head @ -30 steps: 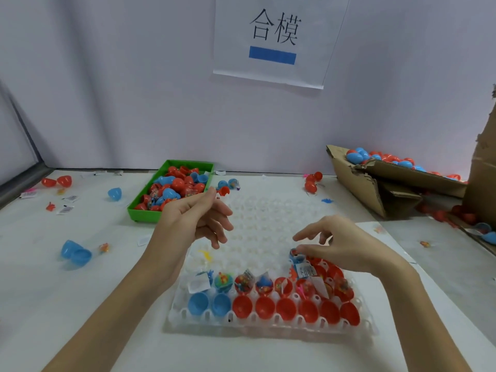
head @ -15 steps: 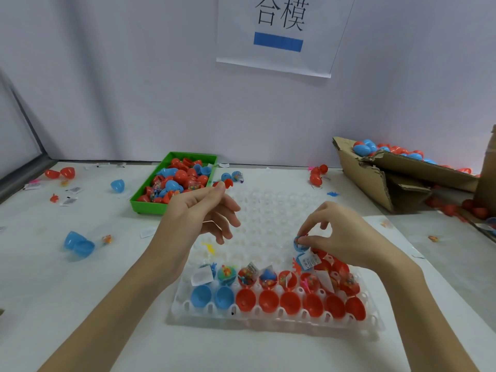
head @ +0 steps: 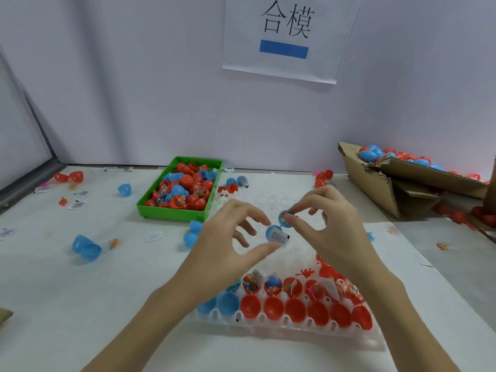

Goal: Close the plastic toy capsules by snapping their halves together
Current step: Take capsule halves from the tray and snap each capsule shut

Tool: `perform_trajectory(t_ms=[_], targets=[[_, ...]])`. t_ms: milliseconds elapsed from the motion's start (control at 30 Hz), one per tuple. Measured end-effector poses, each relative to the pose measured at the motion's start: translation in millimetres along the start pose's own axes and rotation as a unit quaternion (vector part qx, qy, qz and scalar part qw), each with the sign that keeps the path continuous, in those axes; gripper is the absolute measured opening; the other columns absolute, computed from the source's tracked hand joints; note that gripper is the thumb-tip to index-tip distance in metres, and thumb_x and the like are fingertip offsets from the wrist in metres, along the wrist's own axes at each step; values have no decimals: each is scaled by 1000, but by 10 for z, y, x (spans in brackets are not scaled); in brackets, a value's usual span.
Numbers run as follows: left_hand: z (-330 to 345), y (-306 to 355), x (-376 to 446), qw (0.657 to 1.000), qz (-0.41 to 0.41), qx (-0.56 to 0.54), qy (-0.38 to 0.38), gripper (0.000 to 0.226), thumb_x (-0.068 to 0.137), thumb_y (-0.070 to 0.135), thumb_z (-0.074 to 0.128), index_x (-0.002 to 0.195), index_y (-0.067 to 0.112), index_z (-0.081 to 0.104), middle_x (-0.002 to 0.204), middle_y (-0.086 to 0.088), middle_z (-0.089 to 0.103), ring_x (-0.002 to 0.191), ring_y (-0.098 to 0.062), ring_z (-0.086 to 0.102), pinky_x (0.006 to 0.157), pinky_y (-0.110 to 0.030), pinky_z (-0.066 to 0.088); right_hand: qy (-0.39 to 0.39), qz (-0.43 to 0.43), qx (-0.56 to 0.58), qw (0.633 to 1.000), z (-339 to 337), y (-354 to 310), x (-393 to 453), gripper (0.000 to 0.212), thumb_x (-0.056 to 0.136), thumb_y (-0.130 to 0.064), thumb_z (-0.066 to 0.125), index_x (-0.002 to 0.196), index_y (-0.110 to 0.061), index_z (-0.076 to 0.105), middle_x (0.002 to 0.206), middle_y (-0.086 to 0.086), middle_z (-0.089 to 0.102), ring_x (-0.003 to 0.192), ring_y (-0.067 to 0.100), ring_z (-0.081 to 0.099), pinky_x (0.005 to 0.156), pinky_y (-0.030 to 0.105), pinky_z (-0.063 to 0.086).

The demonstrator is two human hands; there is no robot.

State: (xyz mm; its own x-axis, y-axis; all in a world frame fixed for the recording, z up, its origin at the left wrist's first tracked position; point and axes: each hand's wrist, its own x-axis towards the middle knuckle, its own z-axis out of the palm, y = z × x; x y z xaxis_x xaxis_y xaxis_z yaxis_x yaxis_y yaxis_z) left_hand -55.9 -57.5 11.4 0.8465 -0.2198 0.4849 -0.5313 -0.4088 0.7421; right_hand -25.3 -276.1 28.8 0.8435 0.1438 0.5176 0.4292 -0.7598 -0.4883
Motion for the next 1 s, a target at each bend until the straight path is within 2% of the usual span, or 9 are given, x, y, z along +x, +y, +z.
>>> perform_trajectory(t_ms=[133, 267, 333, 400, 533, 600, 733, 900, 1000], targets=[[49, -71, -52, 978, 76, 195, -15, 43, 83, 57, 76, 114, 29, 66, 124, 13, 50, 103, -4, 56, 86, -12, 49, 43, -52, -30, 997, 164, -166, -59, 21, 86, -33, 79, 99, -17, 77, 111, -1, 60, 95, 9, 54, 80, 14, 46], [38, -95, -46, 959, 123, 256, 10, 26, 89, 42, 76, 106, 22, 71, 121, 5, 57, 98, -11, 59, 82, -28, 58, 56, -54, -50, 996, 216, -225, -84, 19, 85, -29, 81, 97, -14, 77, 113, 4, 62, 98, 13, 55, 81, 13, 44], [36, -84, -32, 969, 110, 219, 41, 21, 93, 42, 70, 101, 23, 71, 117, 8, 58, 98, -7, 58, 83, -22, 55, 67, -44, -48, 996, 213, -222, -76, 19, 86, -29, 80, 98, -14, 77, 112, 3, 62, 98, 13, 56, 80, 17, 48], [26, -69, -14, 984, 69, 154, 62, 22, 92, 42, 71, 106, 26, 68, 114, 13, 58, 100, -6, 60, 84, -14, 51, 81, -29, -30, 996, 201, -216, -63, 20, 87, -31, 78, 98, -14, 76, 109, 1, 62, 94, 11, 56, 78, 19, 51], [23, -54, 6, 998, -25, 52, 20, 57, 83, 36, 86, 129, 34, 52, 128, 21, 56, 113, 2, 60, 89, -12, 53, 89, 55, 58, 993, 166, -230, -50, 16, 87, -38, 77, 92, -23, 74, 102, -7, 63, 85, 4, 60, 65, 9, 45], [33, -24, -2, 999, -48, 2, 21, 57, 83, 31, 87, 128, 33, 53, 128, 21, 59, 109, 4, 64, 89, -12, 54, 65, 102, 117, 986, 153, -237, -50, 16, 86, -42, 76, 89, -27, 73, 98, -9, 66, 88, -1, 63, 65, 10, 48], [55, 31, -18, 994, -41, -50, 90, 35, 86, 18, 84, 118, 22, 71, 112, 15, 73, 98, -2, 73, 86, -16, 58, 34, 166, 211, 963, 145, -272, -55, 16, 85, -41, 79, 88, -27, 73, 97, -11, 72, 83, -2, 70, 68, 13, 56], [63, 73, -15, 992, -15, -34, 121, 39, 85, 31, 79, 123, 24, 74, 113, 12, 69, 103, -6, 69, 83, -16, 58, 19, 181, 306, 935, 194, -355, -88, 17, 86, -24, 80, 91, -10, 71, 100, -2, 75, 76, 12, 77, 61, 25, 62], [66, 72, -31, 993, 5, -25, 113, 43, 89, 26, 77, 131, 32, 70, 115, 13, 65, 112, -8, 66, 86, -18, 59, 24, 151, 343, 927, 219, -428, -128, 17, 86, -19, 81, 90, -7, 70, 95, -2, 77, 78, 16, 78, 60, 29, 63]])
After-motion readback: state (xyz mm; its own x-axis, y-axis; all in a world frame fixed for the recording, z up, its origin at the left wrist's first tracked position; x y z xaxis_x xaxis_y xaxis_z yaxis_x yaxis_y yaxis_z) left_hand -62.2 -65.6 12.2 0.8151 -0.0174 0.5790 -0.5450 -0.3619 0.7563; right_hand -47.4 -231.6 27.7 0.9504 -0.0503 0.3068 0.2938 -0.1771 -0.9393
